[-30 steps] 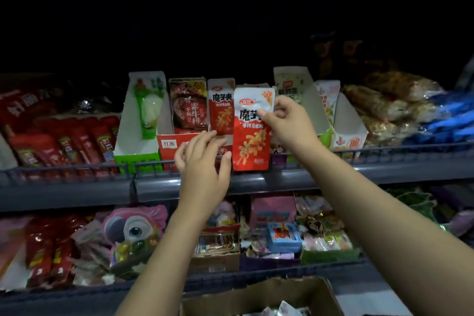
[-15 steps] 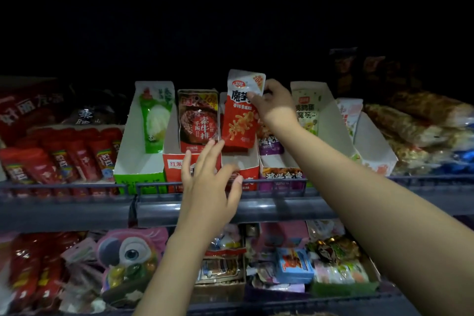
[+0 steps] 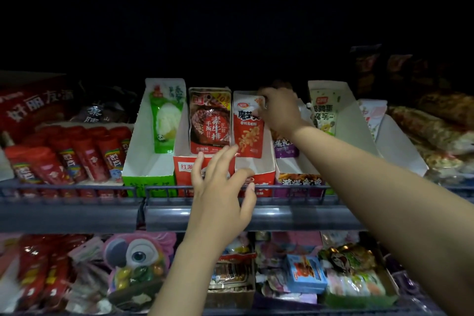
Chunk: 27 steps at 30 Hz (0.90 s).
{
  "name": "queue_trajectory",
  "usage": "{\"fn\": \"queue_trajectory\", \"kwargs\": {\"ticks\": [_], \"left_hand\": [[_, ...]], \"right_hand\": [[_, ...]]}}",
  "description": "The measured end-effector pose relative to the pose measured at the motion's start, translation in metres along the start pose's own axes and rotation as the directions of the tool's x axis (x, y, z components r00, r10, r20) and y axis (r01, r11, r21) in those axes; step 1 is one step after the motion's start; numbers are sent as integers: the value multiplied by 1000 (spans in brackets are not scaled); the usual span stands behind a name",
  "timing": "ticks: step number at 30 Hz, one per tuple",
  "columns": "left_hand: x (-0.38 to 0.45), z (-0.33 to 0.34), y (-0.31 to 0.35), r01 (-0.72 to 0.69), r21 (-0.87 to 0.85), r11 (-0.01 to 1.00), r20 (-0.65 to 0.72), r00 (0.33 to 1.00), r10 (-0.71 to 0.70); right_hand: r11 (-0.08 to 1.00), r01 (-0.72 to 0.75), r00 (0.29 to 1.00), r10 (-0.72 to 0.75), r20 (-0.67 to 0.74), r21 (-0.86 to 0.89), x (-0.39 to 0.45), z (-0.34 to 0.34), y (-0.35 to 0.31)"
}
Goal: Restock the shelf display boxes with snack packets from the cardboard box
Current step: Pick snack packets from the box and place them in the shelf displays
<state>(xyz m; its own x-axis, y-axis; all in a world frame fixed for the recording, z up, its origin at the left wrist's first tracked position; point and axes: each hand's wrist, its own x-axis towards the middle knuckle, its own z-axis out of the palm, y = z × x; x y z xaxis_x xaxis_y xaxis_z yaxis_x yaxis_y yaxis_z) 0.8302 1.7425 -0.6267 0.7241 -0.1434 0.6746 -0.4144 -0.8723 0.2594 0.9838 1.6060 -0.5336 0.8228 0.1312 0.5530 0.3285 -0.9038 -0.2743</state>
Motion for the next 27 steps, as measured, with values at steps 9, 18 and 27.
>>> {"fn": "queue_trajectory", "kwargs": {"ticks": [9,18,27], "left_hand": [[0,1,0,-15,21,1000,-10,1000,16],[-9,1,8,-12,59,998,-2,1000,12],[-64,4,34,-37,-9,999,28,999,37]], "right_hand": [[992,-68,996,73,-41,108,-1,7,2],[949,-83,984,126,-127,304,-43,-19,-6],[938,-20,991,65,-118,347,-169,-44,0]]}}
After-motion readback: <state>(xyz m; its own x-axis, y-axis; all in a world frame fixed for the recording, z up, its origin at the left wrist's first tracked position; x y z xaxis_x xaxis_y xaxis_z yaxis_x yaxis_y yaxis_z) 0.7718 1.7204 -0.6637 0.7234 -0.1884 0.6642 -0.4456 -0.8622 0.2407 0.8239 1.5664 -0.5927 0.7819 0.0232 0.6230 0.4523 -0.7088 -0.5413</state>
